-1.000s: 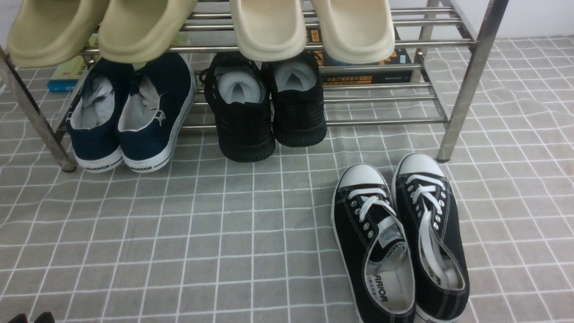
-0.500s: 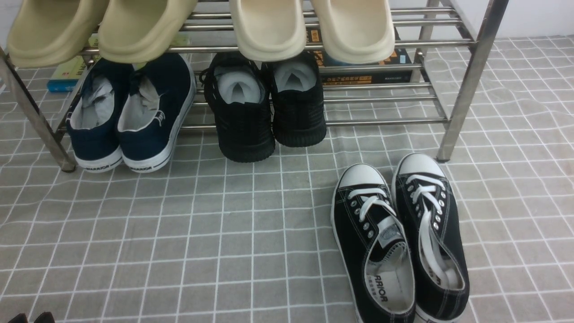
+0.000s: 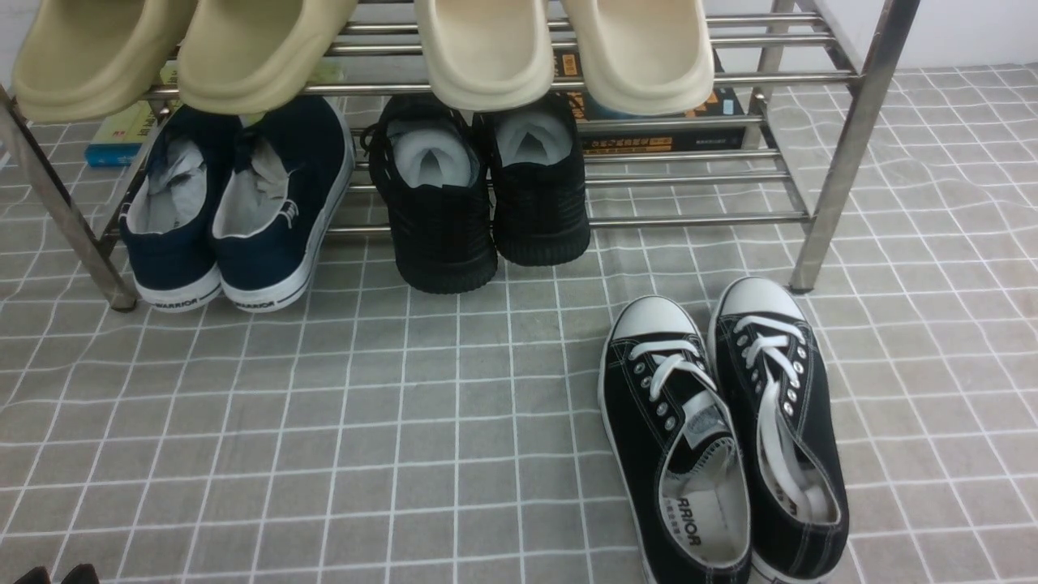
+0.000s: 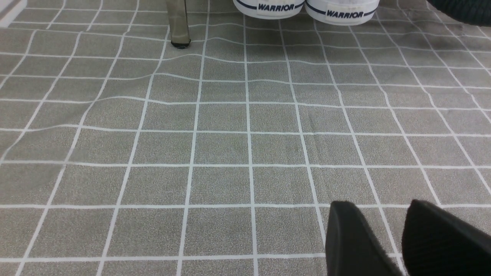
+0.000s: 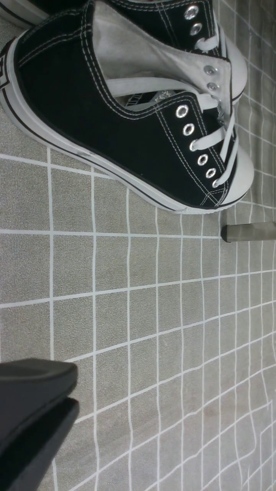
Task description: Take the shoes off the shelf with your hand from the grey coffee tablecloth.
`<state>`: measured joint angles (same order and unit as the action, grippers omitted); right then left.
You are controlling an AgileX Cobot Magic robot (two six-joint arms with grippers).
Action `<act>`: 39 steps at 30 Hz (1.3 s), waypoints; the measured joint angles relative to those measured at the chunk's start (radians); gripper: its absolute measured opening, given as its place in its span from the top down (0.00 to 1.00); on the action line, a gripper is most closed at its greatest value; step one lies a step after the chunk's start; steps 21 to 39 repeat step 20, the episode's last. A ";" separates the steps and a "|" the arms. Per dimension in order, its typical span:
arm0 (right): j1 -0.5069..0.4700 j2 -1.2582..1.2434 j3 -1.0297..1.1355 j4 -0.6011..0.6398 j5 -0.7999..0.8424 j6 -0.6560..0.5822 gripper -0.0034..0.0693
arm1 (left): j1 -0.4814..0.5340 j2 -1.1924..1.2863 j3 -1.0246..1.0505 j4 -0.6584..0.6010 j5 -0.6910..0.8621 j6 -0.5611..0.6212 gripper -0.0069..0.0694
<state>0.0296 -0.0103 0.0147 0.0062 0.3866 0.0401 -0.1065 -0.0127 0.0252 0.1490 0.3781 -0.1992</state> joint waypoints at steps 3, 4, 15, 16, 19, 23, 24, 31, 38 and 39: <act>0.000 0.000 0.000 0.000 0.000 0.000 0.84 | 0.000 0.000 0.000 0.000 0.000 0.000 0.60; 0.000 0.000 0.000 0.000 0.000 0.000 0.84 | 0.000 0.000 0.000 0.000 0.000 0.000 0.60; 0.000 0.000 0.000 0.000 0.000 0.000 0.82 | 0.000 0.000 0.000 0.000 0.000 0.000 0.60; 0.000 0.000 0.000 0.000 0.000 0.000 0.82 | 0.000 0.000 0.000 0.000 0.000 0.000 0.60; 0.000 0.000 0.000 0.000 0.000 0.000 0.82 | 0.000 0.000 0.000 0.000 0.000 0.000 0.60; 0.000 0.000 0.000 0.000 0.000 0.000 0.81 | 0.000 0.000 0.000 0.000 0.000 0.000 0.60; 0.000 0.000 0.000 0.000 0.000 0.000 0.81 | 0.000 0.000 0.000 0.000 0.000 0.000 0.60; 0.000 0.000 0.000 0.000 0.000 0.000 0.81 | 0.000 0.000 0.000 0.000 0.000 0.000 0.60; 0.000 0.000 0.000 0.000 0.000 0.000 0.81 | 0.000 0.000 0.000 0.000 0.000 0.000 0.60; 0.000 0.000 0.000 0.000 0.000 0.000 0.81 | 0.000 0.000 0.000 0.000 0.000 0.000 0.60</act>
